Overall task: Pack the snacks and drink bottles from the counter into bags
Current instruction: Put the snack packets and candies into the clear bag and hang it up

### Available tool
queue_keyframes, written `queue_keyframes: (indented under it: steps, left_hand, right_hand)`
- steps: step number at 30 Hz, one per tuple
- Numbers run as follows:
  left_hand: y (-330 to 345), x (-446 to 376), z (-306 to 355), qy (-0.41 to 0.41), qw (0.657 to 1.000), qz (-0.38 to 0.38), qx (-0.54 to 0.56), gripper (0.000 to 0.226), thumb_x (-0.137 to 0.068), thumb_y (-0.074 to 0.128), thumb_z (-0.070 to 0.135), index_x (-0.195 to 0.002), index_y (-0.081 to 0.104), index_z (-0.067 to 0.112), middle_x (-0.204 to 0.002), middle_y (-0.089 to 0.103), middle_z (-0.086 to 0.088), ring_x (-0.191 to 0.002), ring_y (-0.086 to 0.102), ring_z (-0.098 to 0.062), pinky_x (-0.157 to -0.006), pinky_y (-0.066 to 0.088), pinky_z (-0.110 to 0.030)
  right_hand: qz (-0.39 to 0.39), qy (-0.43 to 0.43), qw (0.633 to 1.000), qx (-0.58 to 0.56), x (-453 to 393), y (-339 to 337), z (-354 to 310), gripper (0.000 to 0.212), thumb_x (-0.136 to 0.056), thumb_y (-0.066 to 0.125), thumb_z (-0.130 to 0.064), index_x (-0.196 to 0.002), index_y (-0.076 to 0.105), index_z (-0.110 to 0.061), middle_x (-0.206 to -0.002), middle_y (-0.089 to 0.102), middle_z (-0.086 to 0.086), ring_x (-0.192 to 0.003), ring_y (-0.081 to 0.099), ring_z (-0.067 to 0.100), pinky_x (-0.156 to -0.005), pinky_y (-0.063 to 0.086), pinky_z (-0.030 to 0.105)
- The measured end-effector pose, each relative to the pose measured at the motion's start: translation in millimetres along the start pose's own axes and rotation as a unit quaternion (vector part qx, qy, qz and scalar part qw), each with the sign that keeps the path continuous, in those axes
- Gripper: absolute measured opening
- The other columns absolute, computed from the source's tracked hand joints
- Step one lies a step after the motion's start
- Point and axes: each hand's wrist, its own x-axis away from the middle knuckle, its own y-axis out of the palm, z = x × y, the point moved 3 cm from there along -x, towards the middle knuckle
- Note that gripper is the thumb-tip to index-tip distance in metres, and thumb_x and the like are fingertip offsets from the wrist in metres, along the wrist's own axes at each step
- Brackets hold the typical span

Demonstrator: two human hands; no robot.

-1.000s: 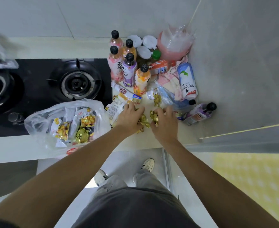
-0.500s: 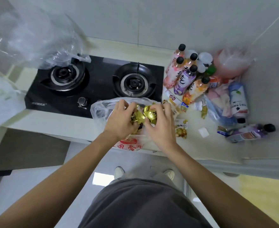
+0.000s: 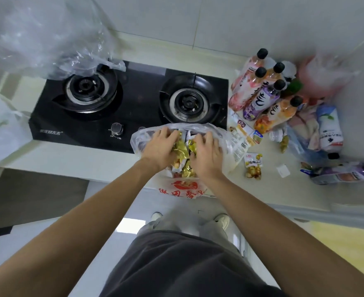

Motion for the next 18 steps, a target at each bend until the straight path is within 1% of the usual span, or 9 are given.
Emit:
queue_keyframes:
  steps: [2, 4, 7, 10, 12, 15, 18]
  left_hand:
    - [0, -7, 1, 0.02, 1.0, 0.003, -0.008, 0.039, -0.085, 0.061, 0.01, -0.123, 0.055, 0.014, -0.128, 0.05, -0.011, -0.117, 0.044, -0.033, -0.086, 0.046, -0.043]
    - [-2, -8, 0, 0.041, 0.999, 0.006, -0.018, 0.038, -0.086, 0.059, 0.009, -0.123, 0.056, 0.012, -0.129, 0.053, -0.012, -0.117, 0.047, -0.034, -0.093, 0.047, -0.047]
    - [-6, 0, -1, 0.056, 0.998, 0.026, -0.007, 0.026, -0.089, 0.059, 0.015, -0.115, 0.059, 0.012, -0.122, 0.055, -0.009, -0.112, 0.049, -0.032, -0.09, 0.046, -0.045]
    - [-10, 7, 3, 0.074, 0.996, 0.038, -0.01, 0.027, -0.091, 0.06, 0.016, -0.117, 0.06, 0.013, -0.122, 0.056, -0.008, -0.112, 0.051, -0.03, -0.09, 0.044, -0.043]
    - [-13, 9, 9, 0.086, 0.995, 0.046, -0.019, 0.028, -0.091, 0.059, 0.017, -0.118, 0.061, 0.014, -0.121, 0.057, -0.008, -0.111, 0.051, -0.03, -0.09, 0.045, -0.043]
    - [-16, 10, 24, 0.106, 0.993, 0.057, -0.017, 0.028, -0.088, 0.061, 0.017, -0.117, 0.061, 0.015, -0.118, 0.058, -0.006, -0.107, 0.053, -0.029, -0.085, 0.05, -0.046]
    - [-16, 6, 48, 0.124, 0.991, 0.052, -0.02, 0.033, -0.088, 0.062, 0.018, -0.121, 0.06, 0.016, -0.121, 0.058, -0.006, -0.11, 0.053, -0.03, -0.087, 0.051, -0.048]
  right_hand:
    - [-0.005, -0.006, 1.0, 0.027, 0, 1, -2, 0.038, -0.082, 0.077, -0.028, -0.11, 0.055, -0.018, -0.121, 0.048, 0.008, -0.115, 0.049, 0.031, -0.089, 0.05, 0.043]
    - [-0.003, -0.016, 0.999, 0.028, 0, 0, -5, 0.033, -0.084, 0.073, -0.031, -0.109, 0.057, -0.017, -0.12, 0.05, 0.008, -0.114, 0.049, 0.031, -0.09, 0.048, 0.043]
    - [0.013, -0.026, 1.0, -0.004, 3, -3, -8, 0.024, -0.087, 0.067, -0.031, -0.105, 0.058, -0.018, -0.117, 0.051, 0.006, -0.111, 0.049, 0.028, -0.091, 0.047, 0.042]
    - [0.04, -0.038, 0.998, -0.035, 7, -13, -9, 0.015, -0.09, 0.061, -0.026, -0.102, 0.058, -0.017, -0.113, 0.052, 0.004, -0.107, 0.05, 0.026, -0.09, 0.047, 0.041]
    - [0.057, -0.047, 0.996, -0.05, 10, -22, -6, 0.015, -0.09, 0.057, -0.025, -0.103, 0.057, -0.017, -0.114, 0.052, 0.003, -0.108, 0.05, 0.025, -0.092, 0.047, 0.04]
    - [0.083, -0.06, 0.993, -0.066, 13, -39, 2, 0.018, -0.09, 0.06, -0.023, -0.106, 0.057, -0.016, -0.116, 0.053, 0.004, -0.113, 0.05, 0.025, -0.095, 0.048, 0.039]
    - [0.096, -0.047, 0.991, -0.075, 14, -53, 21, 0.018, -0.093, 0.058, -0.025, -0.109, 0.057, -0.015, -0.116, 0.052, 0.004, -0.113, 0.05, 0.024, -0.09, 0.05, 0.04]
